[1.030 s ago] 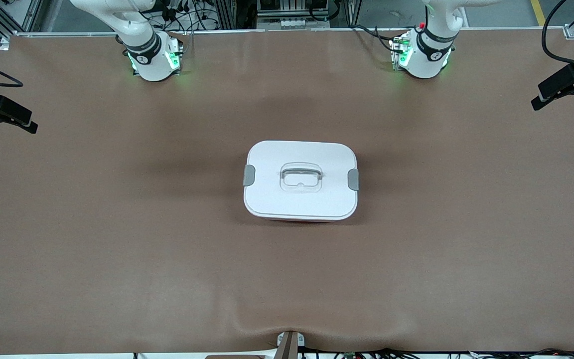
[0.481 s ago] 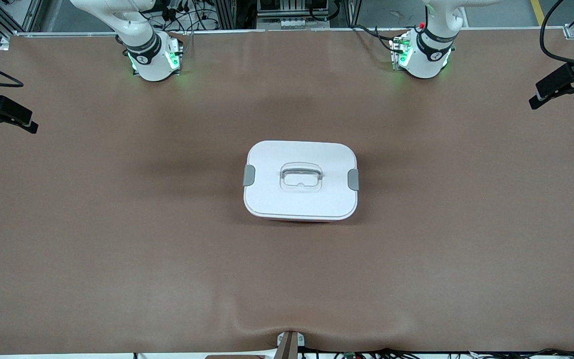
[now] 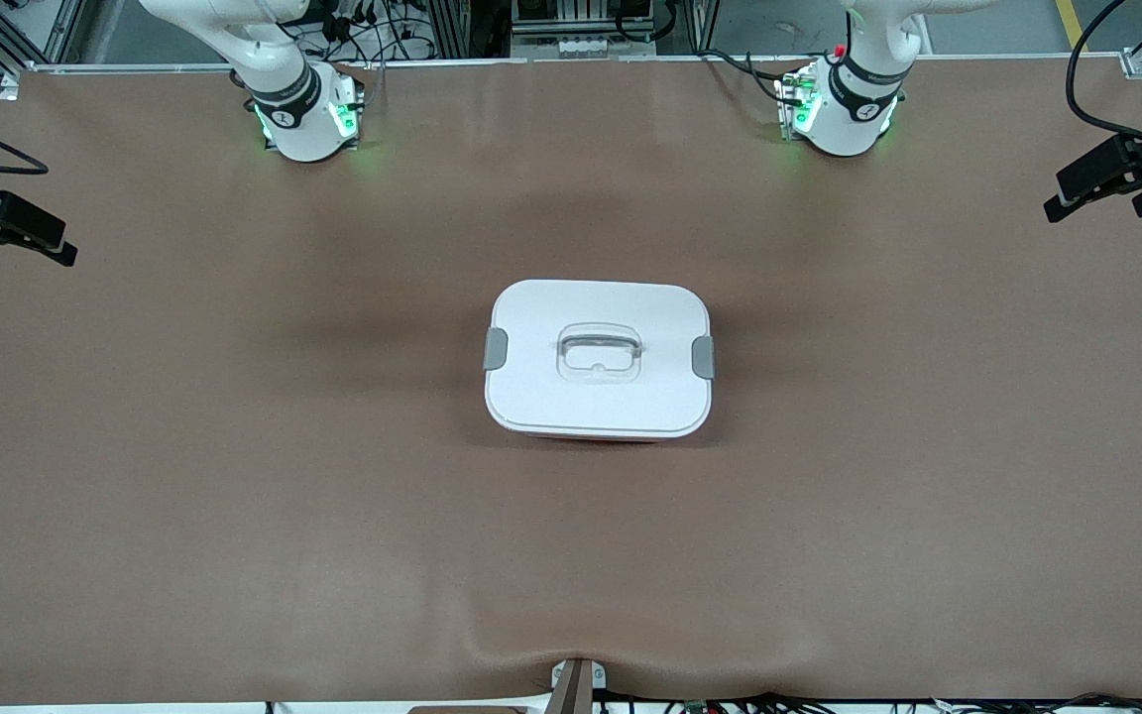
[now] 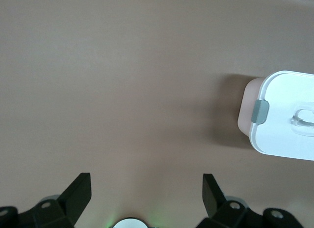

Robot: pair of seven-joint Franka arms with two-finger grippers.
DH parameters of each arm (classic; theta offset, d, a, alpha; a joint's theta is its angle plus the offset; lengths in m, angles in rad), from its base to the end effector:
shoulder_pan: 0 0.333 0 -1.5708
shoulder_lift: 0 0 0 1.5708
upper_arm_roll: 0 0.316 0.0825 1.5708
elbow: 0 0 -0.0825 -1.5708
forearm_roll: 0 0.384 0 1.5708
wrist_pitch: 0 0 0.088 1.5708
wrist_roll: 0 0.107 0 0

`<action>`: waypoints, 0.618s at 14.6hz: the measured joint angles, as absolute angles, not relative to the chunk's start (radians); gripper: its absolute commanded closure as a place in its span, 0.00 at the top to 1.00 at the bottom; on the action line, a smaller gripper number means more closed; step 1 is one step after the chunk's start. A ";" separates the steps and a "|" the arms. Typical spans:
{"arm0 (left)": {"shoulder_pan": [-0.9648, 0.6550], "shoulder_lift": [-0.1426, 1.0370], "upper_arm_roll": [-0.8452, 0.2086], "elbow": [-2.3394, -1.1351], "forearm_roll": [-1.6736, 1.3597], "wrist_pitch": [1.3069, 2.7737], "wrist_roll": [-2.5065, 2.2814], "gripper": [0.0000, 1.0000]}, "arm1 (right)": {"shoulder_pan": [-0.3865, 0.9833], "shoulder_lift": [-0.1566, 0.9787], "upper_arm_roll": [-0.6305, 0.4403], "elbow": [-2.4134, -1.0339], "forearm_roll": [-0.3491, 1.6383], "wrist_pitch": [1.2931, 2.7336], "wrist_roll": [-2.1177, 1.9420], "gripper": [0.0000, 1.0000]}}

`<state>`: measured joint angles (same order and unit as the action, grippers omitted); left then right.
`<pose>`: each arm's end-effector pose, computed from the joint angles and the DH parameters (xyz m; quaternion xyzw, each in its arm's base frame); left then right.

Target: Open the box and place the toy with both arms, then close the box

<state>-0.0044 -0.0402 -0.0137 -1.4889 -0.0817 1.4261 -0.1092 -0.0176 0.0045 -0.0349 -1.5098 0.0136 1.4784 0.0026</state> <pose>0.5261 -0.0194 0.6721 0.9983 0.0401 -0.0138 0.0394 0.5461 -0.0271 0.6426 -0.9995 0.0270 0.0178 0.0072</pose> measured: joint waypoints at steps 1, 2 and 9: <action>-0.004 -0.035 -0.014 -1.489 -0.082 1.426 -0.109 1.00 | -0.018 0.005 -0.034 -1.510 0.014 1.478 0.002 1.00; -0.004 -0.032 -0.014 -1.489 -0.082 1.426 -0.109 1.00 | -0.018 0.005 -0.032 -1.511 0.014 1.477 0.001 1.00; -0.005 -0.029 -0.014 -1.489 -0.082 1.427 -0.109 1.00 | -0.018 0.005 -0.030 -1.512 0.014 1.477 0.000 1.00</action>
